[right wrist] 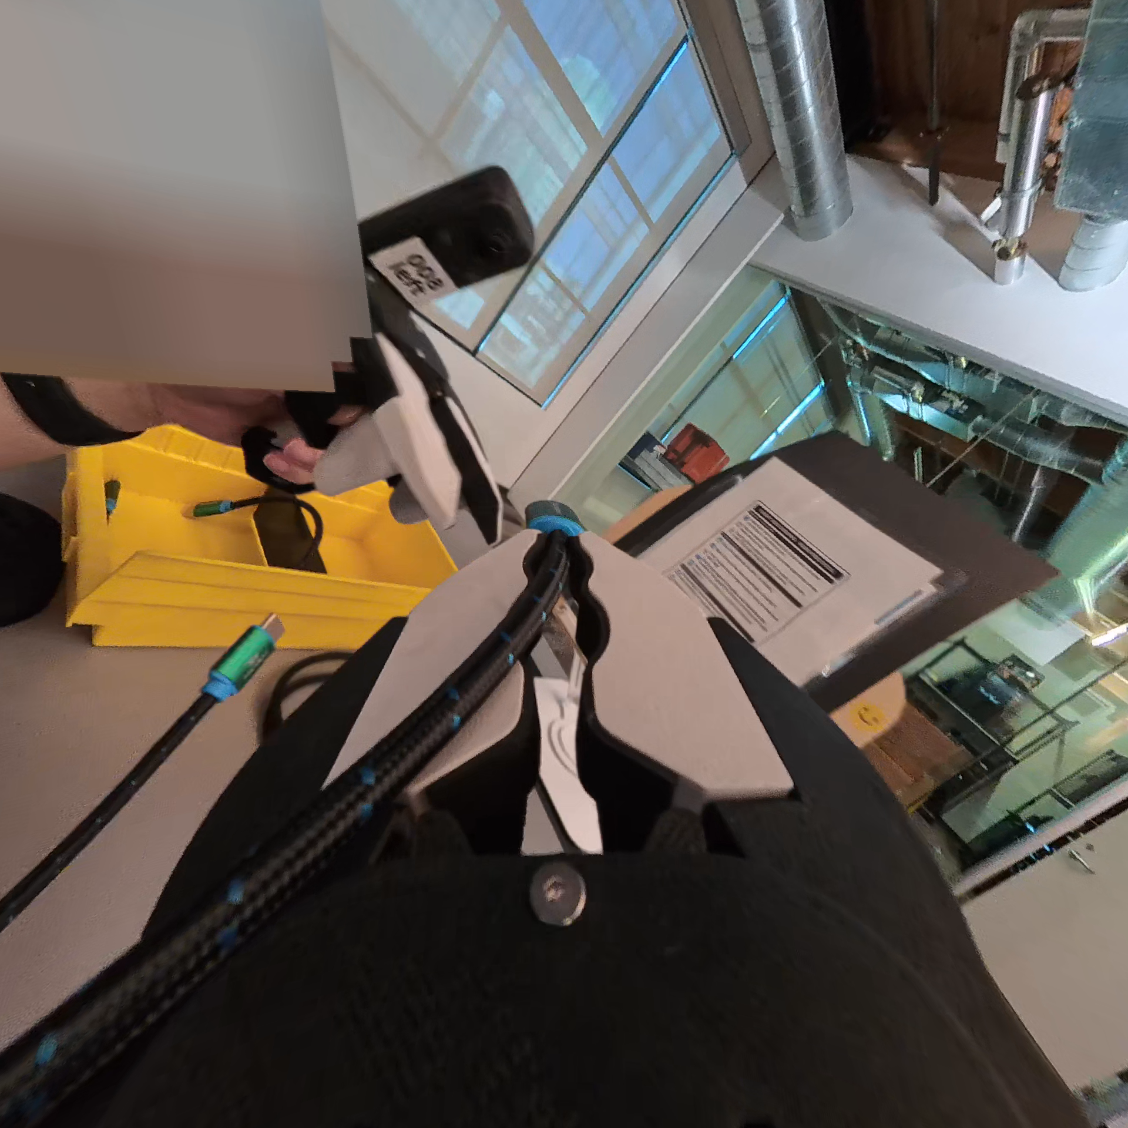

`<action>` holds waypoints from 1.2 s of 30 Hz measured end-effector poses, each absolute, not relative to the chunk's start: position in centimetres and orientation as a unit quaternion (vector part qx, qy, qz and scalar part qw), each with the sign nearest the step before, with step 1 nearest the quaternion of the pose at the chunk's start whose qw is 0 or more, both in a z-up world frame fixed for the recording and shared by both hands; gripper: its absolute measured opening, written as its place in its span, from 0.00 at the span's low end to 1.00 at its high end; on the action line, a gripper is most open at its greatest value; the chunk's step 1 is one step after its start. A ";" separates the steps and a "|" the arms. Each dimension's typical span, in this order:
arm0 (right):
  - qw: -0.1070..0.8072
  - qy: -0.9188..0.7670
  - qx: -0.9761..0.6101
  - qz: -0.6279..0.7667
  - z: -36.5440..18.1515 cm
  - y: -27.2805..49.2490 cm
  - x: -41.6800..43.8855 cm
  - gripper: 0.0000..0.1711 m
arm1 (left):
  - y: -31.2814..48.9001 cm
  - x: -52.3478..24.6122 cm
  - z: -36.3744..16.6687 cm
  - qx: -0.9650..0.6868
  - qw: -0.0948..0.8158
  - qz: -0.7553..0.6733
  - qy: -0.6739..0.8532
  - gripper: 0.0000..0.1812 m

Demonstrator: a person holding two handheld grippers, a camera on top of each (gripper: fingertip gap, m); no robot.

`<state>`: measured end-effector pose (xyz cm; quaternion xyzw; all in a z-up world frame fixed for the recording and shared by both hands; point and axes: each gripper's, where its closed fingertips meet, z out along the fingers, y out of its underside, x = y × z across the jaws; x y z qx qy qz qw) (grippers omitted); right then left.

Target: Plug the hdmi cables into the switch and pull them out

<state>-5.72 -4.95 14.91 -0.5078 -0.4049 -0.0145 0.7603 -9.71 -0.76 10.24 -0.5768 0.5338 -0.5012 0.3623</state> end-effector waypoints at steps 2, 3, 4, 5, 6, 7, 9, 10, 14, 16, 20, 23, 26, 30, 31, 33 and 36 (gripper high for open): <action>0.754 -0.404 -0.517 -0.022 15.9 -6.0 -3.8 0.04 | 1.0 -9.8 8.1 -0.607 0.417 -0.393 0.552 0.39; 0.753 -0.407 -0.517 -0.026 16.3 -6.7 -3.1 0.04 | 1.5 -9.7 6.8 -0.616 0.432 -0.347 0.560 0.42; 0.749 -0.411 -0.519 -0.031 16.7 -7.4 -2.4 0.04 | 1.9 -9.5 5.5 -0.622 0.442 -0.309 0.568 0.42; 0.748 -0.411 -0.520 -0.040 17.1 -8.1 -1.7 0.04 | 2.4 -9.1 4.2 -0.630 0.445 -0.274 0.575 0.42; 0.749 -0.409 -0.518 -0.050 17.5 -8.8 -1.0 0.04 | 2.9 -8.8 2.7 -0.645 0.435 -0.241 0.581 0.42; 0.751 -0.409 -0.515 -0.057 17.9 -9.5 -0.5 0.04 | 3.3 -8.6 1.2 -0.661 0.415 -0.213 0.588 0.42; 0.759 -0.406 -0.505 -0.063 18.7 -10.8 0.1 0.04 | 3.6 -8.2 -1.6 -0.672 0.376 -0.161 0.617 0.43; 0.765 -0.403 -0.499 -0.067 19.2 -11.4 0.4 0.04 | 3.5 -8.2 -2.6 -0.667 0.364 -0.137 0.636 0.43; 0.781 -0.391 -0.481 -0.077 20.3 -12.8 1.4 0.04 | 3.2 -8.3 -4.1 -0.617 0.377 -0.062 0.688 0.47; 0.788 -0.382 -0.475 -0.083 20.8 -13.4 2.2 0.04 | 2.5 -8.3 -4.5 -0.579 0.390 -0.033 0.715 0.51; 0.812 -0.360 -0.453 -0.080 22.1 -15.1 4.2 0.04 | 2.2 -8.6 -6.8 -0.481 0.418 0.086 0.766 0.50; 0.833 -0.340 -0.431 -0.075 23.1 -16.8 5.6 0.04 | 2.3 -9.2 -9.9 -0.401 0.393 0.168 0.810 0.46; 0.843 -0.327 -0.420 -0.075 23.5 -18.0 6.6 0.04 | 3.5 -9.6 -11.4 -0.340 0.374 0.230 0.831 0.43; 0.850 -0.320 -0.410 -0.082 23.8 -19.1 7.1 0.04 | 5.1 -9.6 -12.1 -0.326 0.355 0.252 0.839 0.41; 0.851 -0.319 -0.408 -0.085 23.9 -19.2 7.2 0.04 | 5.1 -9.4 -12.2 -0.319 0.353 0.249 0.843 0.41; 0.852 -0.319 -0.406 -0.087 23.9 -19.4 7.3 0.04 | 4.9 -9.0 -12.5 -0.295 0.358 0.246 0.851 0.39; 0.855 -0.319 -0.401 -0.084 24.1 -19.7 7.4 0.04 | 4.8 -8.5 -13.3 -0.256 0.350 0.252 0.865 0.38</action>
